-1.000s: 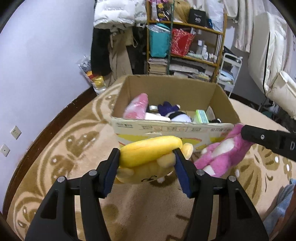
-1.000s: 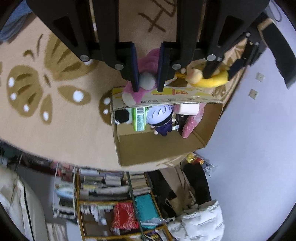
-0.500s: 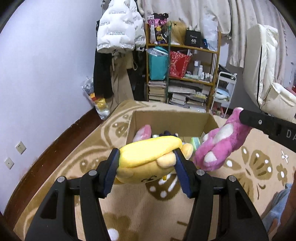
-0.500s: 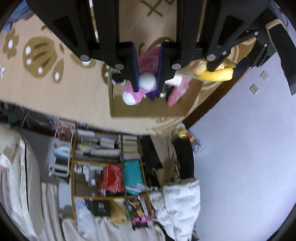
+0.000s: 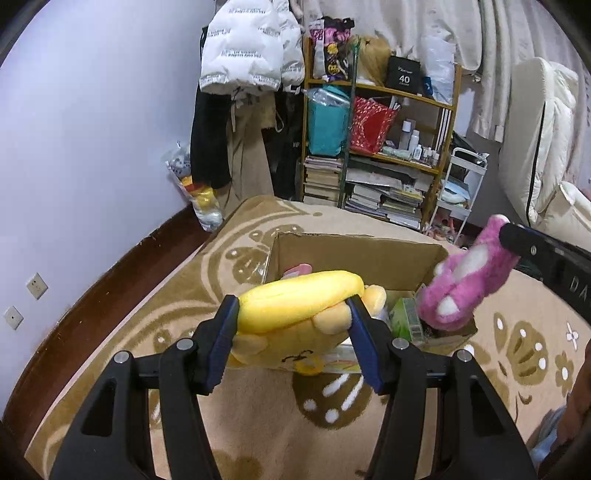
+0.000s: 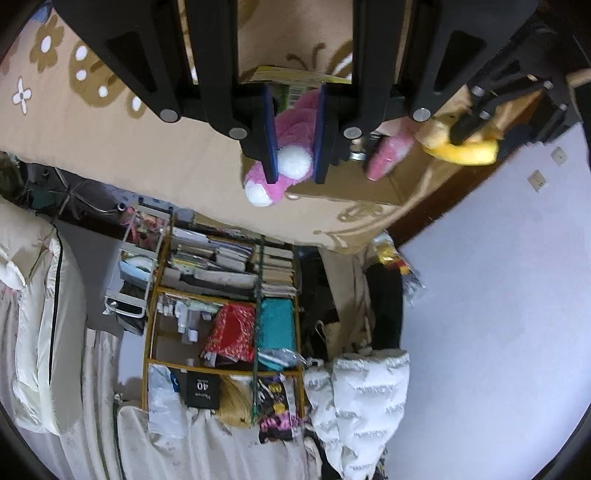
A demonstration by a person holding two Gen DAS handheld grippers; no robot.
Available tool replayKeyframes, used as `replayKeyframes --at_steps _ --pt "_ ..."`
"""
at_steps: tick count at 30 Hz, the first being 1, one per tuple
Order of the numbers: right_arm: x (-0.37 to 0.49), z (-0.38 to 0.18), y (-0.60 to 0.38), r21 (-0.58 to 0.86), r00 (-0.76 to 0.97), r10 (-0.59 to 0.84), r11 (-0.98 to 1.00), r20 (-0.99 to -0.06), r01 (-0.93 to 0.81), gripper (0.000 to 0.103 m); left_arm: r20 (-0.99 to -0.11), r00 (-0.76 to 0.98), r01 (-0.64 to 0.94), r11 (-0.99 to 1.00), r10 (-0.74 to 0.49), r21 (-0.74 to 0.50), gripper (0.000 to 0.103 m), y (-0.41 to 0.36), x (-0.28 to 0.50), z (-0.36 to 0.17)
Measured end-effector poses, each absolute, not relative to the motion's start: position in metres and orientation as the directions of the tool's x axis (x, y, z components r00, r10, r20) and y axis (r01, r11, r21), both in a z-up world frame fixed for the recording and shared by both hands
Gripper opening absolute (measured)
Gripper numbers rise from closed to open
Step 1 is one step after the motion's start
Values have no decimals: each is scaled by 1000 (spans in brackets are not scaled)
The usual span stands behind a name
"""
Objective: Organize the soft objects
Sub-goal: 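Lift both plushes and carry them over the open box, then open both tools to drop the yellow bear and pink plush into the box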
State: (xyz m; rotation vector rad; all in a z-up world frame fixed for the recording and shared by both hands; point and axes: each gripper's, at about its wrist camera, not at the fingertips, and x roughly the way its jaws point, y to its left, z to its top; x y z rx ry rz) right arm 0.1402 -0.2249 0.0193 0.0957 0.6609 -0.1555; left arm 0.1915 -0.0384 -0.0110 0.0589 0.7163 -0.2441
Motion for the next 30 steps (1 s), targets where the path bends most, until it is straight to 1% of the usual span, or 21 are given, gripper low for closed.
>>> replayKeyframes --at_steps 7,12,16,19,26,27,28,30 --pt "167 -6 -232 -12 740 -139 985 -658 174 19 -684 709 249 968 -172 15 58 -51 223 -24" --pt "180 -20 -237 -17 723 -145 983 -676 181 20 -695 699 264 964 -171 27 58 -63 237 -33" --pt "188 -32 -242 -11 705 -146 981 -694 193 20 -713 681 281 959 -169 41 59 -73 242 -44" --pt "191 -38 -244 -16 694 -153 980 -704 200 20 -714 680 283 958 -168 45 62 -74 240 -49" --pt "193 -45 -244 -19 682 -151 980 -716 198 21 -712 683 304 950 -162 75 64 -81 238 -51" --pt "192 -46 -243 -20 679 -154 979 -717 201 21 -712 683 311 947 -162 82 66 -82 237 -51" --pt "192 -46 -244 -10 680 -147 980 -718 201 21 -714 680 317 944 -164 86 73 -82 238 -51" --pt "192 -45 -247 18 680 -125 980 -723 200 22 -722 669 327 942 -177 72 80 -81 238 -51"
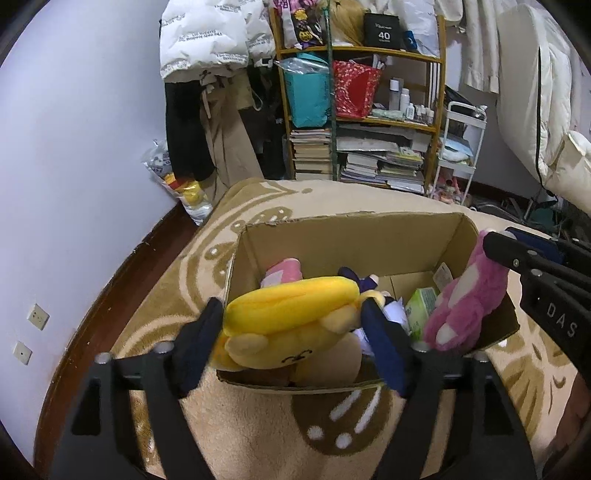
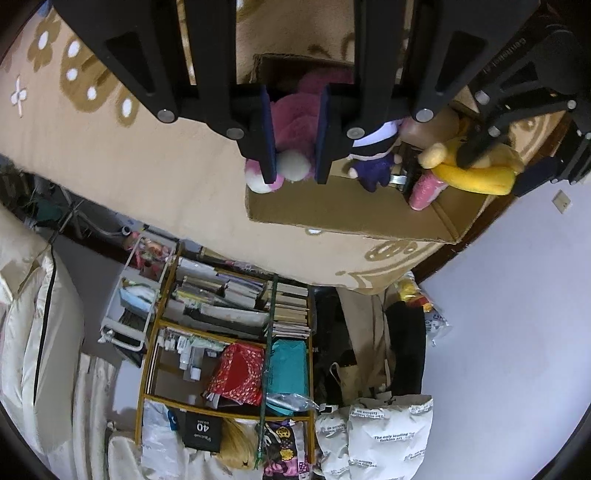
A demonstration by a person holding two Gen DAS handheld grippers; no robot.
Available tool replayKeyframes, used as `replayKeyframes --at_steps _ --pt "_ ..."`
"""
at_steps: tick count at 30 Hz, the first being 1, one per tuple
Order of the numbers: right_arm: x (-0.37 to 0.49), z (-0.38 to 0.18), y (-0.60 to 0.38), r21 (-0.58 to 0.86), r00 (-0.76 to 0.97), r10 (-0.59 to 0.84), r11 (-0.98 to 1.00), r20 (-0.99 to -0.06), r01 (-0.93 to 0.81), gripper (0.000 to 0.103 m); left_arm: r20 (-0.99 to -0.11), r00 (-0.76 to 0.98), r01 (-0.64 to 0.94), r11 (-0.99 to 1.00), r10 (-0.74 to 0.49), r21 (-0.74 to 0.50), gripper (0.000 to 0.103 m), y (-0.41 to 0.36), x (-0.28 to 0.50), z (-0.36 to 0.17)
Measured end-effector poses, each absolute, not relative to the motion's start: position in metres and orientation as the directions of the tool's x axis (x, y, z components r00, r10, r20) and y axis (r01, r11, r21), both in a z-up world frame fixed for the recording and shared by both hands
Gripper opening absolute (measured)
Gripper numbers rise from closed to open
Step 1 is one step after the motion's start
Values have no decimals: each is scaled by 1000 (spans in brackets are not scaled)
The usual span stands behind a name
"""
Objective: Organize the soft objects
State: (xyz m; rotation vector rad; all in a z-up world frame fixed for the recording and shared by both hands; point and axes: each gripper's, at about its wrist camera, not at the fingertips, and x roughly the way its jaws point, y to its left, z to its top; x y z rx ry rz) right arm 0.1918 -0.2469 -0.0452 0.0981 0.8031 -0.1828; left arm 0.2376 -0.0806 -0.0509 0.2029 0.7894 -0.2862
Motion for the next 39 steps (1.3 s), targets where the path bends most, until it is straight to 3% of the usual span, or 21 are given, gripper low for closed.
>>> replayKeyframes --at_steps 3,7,11,16,18,22,24,29,39 --pt "191 -47 -252 72 677 -78 979 -732 191 27 -722 668 321 945 -181 59 82 -77 237 -50" --pt "188 -49 -255 125 674 -43 972 -737 199 28 -720 672 306 950 -176 54 93 -73 237 -48" --pt "182 -47 -258 146 684 -28 970 -729 195 51 -721 668 291 956 -184 26 93 -70 237 -44" --pt "179 -34 -258 141 704 -36 971 -709 192 60 -712 678 292 956 -183 33 94 -69 230 -37" --pt "176 -29 -256 132 712 -41 974 -701 186 75 -706 690 283 957 -159 61 94 -69 225 -33" --pt "166 -18 -251 132 727 -34 976 -686 171 85 -701 700 256 964 -135 71 94 -63 212 -24" --pt "161 -11 -249 131 730 -33 977 -682 166 98 -692 709 243 968 -137 58 94 -58 203 -17" --pt "141 15 -244 112 754 -41 982 -656 151 103 -662 737 225 973 -136 50 94 -48 178 7" --pt "82 69 -231 78 810 -47 990 -585 114 103 -590 797 190 981 -128 45 94 -14 121 49"
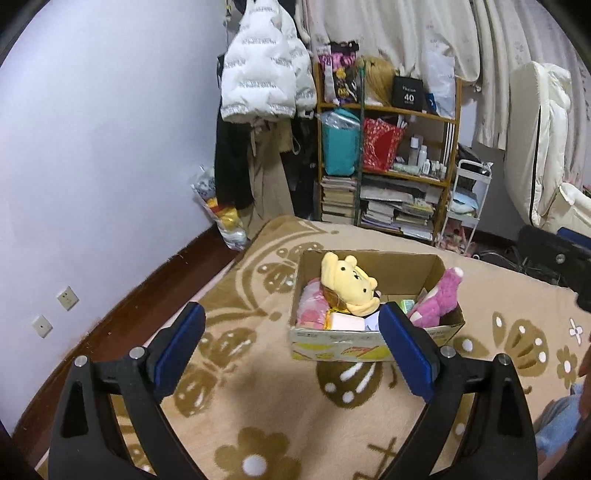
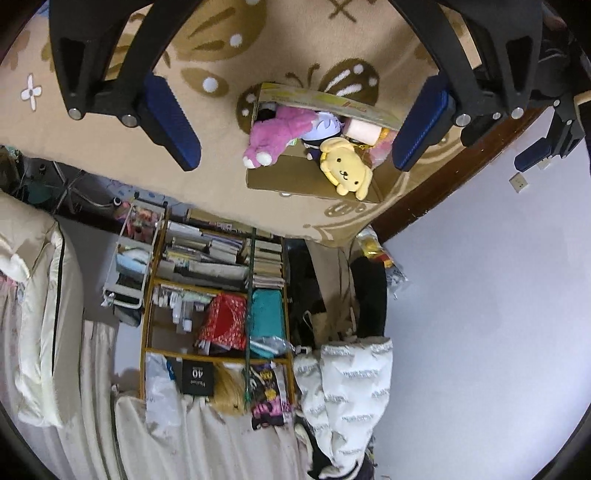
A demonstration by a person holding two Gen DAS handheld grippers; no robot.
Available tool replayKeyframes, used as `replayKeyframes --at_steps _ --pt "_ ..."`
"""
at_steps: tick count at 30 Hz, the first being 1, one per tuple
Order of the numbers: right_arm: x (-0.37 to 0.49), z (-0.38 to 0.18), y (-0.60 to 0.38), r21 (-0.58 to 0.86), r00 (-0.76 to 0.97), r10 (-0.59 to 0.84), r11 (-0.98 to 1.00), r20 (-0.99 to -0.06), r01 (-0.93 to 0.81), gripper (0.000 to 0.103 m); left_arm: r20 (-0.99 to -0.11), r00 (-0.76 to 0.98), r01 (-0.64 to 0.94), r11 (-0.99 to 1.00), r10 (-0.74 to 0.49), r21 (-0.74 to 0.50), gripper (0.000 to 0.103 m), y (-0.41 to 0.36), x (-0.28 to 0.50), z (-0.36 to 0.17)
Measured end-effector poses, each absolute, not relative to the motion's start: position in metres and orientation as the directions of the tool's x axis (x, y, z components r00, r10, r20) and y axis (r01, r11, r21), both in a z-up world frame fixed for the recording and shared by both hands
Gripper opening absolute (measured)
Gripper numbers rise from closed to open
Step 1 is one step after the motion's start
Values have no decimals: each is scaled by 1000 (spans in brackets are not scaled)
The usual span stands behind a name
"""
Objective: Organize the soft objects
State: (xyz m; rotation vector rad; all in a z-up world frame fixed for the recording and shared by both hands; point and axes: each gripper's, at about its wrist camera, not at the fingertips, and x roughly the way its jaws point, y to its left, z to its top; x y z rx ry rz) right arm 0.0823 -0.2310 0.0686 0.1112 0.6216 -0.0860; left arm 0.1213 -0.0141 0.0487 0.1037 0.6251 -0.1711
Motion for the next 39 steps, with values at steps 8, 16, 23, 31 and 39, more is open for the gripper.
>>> replayKeyframes --at_steps 8,16,23,31,39 --pt "21 93 -217 25 847 -83 993 -526 112 103 -537 831 184 983 -146 17 94 8 81 65" --pt "-26 87 -210 31 887 -69 995 -456 94 103 -444 883 172 985 -149 12 94 23 45 65" --pt "-42 75 -209 40 902 -75 994 -424 101 103 -389 907 179 984 -159 15 94 30 24 56" --pt "-41 62 -217 45 897 -99 990 -431 131 103 -394 908 172 985 -144 35 94 29 22 45" --pt "-33 52 -218 24 887 -138 986 -442 165 103 -407 906 164 982 -111 98 94 21 28 33"
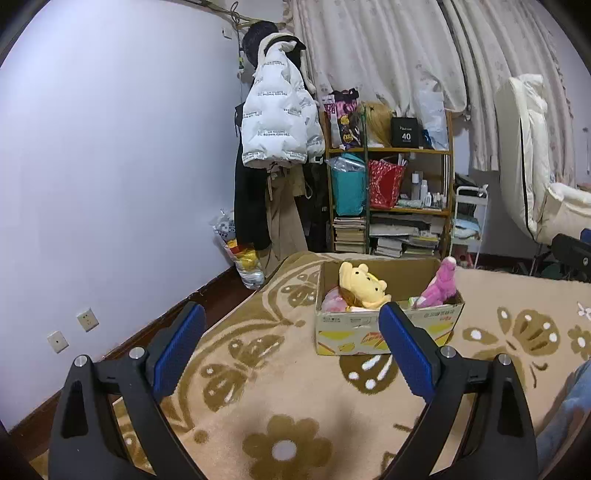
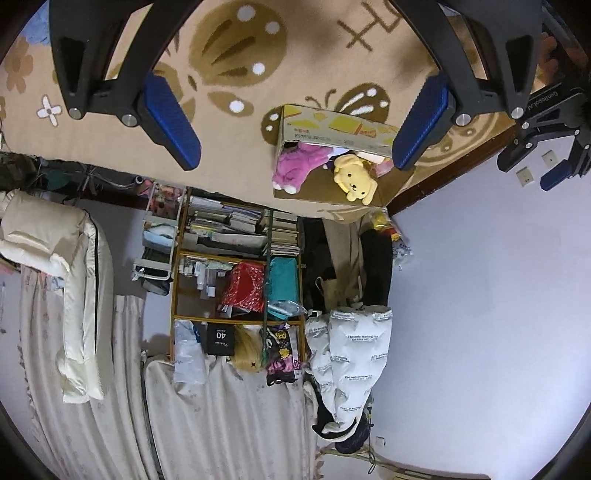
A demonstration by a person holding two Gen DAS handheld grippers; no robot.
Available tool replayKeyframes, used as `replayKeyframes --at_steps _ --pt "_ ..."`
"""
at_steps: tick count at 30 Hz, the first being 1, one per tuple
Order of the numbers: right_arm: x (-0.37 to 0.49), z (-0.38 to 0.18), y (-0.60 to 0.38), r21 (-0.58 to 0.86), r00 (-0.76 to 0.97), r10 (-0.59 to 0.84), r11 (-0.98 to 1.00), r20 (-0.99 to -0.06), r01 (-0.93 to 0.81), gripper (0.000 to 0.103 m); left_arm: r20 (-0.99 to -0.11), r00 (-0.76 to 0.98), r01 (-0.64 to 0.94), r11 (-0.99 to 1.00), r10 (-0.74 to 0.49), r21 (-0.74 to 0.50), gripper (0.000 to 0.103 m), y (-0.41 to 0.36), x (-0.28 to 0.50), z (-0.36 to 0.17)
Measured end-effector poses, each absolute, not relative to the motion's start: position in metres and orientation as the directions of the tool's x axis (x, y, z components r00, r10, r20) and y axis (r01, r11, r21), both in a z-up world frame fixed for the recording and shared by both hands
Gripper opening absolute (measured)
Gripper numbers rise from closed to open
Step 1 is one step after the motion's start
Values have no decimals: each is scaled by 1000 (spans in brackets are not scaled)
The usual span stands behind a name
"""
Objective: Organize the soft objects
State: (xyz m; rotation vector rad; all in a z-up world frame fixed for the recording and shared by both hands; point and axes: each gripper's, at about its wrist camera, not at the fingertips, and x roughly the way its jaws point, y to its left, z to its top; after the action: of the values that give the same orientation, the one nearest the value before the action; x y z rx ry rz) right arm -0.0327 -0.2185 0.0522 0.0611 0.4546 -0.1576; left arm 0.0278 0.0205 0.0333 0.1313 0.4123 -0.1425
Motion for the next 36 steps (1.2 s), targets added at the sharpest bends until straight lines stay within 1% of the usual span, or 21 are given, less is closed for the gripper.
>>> replayKeyframes --at_steps 10,26,32,36 --pt "-26 45 -214 -3 877 -141 988 -460 157 103 -449 885 178 980 -122 84 94 23 38 21" --pt "-28 42 -220 9 879 -145 986 -454 167 103 -465 872 207 976 -154 66 94 20 36 16" --pt "-28 42 -220 13 879 -142 986 -455 166 103 -464 874 203 976 -146 75 94 19 35 15" --pt "-29 42 -220 10 880 -145 986 -452 168 103 -439 888 190 979 -137 78 94 20 31 18"
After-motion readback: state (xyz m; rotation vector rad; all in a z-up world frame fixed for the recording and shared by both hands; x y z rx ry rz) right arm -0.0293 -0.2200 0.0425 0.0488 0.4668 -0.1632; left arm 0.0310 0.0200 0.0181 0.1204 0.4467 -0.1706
